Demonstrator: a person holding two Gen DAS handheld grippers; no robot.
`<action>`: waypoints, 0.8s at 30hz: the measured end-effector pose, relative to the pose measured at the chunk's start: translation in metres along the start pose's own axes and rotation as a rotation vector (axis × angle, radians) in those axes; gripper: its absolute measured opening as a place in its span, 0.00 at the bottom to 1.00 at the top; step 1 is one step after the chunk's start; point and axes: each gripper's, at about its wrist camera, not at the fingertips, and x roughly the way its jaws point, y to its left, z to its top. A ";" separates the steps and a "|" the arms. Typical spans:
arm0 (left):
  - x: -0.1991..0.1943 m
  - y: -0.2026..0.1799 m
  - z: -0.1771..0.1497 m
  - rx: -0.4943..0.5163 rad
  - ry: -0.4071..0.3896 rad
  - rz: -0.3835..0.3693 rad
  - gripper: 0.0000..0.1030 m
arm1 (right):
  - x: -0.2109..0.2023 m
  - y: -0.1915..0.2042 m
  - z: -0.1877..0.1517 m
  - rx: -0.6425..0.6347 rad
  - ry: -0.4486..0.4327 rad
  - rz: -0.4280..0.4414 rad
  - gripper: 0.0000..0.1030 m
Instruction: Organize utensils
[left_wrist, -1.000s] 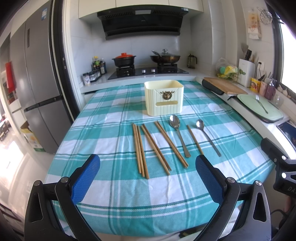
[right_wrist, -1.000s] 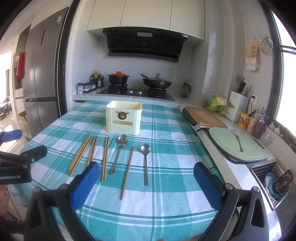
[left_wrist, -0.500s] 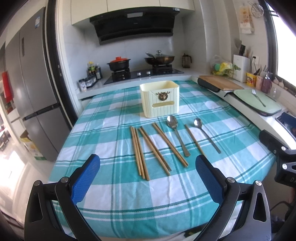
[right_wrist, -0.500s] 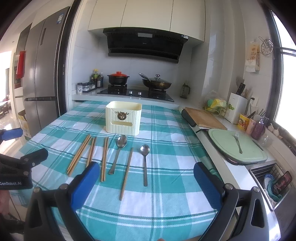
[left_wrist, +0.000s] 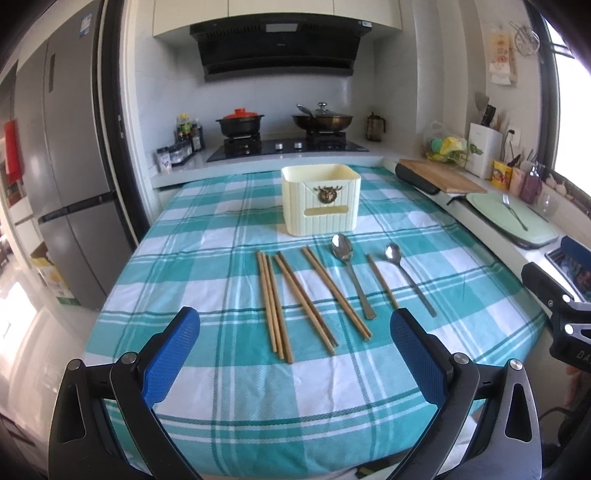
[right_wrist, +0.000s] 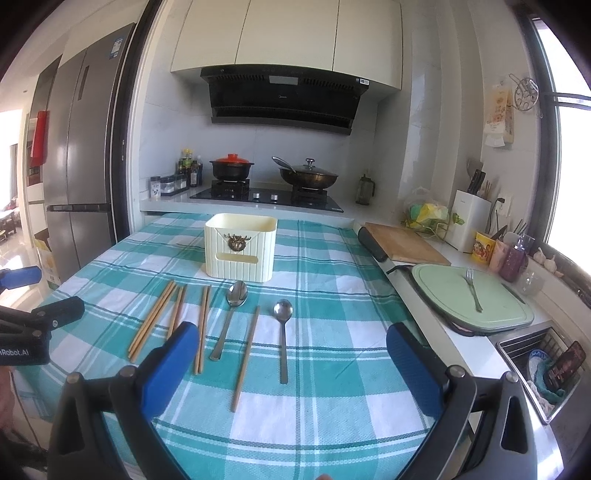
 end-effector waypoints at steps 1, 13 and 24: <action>0.001 -0.002 0.000 0.008 0.004 -0.003 0.99 | 0.001 0.000 0.000 -0.008 -0.009 0.001 1.00; 0.012 0.002 0.002 -0.006 0.026 -0.079 1.00 | 0.011 0.002 -0.001 -0.024 -0.016 0.094 1.00; 0.027 0.020 0.004 -0.093 0.025 -0.068 1.00 | 0.037 -0.004 -0.009 0.042 0.137 0.165 1.00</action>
